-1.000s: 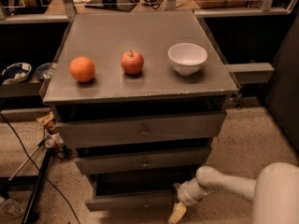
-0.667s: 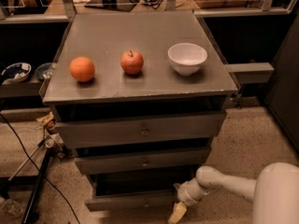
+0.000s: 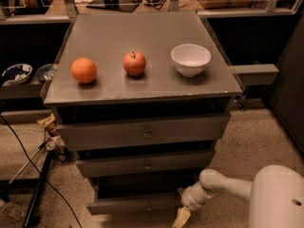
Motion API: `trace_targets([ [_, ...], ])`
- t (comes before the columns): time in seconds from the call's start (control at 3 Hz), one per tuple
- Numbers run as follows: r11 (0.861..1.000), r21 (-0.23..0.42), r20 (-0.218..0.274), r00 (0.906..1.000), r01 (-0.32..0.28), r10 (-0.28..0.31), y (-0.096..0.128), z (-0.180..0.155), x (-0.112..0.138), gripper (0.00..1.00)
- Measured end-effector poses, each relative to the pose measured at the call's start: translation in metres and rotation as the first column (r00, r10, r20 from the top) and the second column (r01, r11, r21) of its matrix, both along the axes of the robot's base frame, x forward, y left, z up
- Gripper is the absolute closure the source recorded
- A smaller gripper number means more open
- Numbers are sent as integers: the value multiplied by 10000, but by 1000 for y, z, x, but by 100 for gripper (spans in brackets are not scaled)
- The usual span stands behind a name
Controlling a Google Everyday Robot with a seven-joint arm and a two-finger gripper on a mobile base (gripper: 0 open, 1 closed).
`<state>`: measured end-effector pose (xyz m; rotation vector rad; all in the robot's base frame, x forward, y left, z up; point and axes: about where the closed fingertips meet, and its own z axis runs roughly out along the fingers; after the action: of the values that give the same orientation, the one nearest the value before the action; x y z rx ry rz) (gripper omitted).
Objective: Open bottom drawer
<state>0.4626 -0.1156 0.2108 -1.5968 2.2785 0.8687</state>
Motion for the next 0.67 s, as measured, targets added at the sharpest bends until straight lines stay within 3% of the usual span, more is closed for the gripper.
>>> trace_targets([
  [0.33, 10000, 0, -1, 10000, 1, -1, 0, 0, 0, 0],
  [0.67, 9997, -124, -154, 9996, 230, -232, -6, 6, -16, 0],
])
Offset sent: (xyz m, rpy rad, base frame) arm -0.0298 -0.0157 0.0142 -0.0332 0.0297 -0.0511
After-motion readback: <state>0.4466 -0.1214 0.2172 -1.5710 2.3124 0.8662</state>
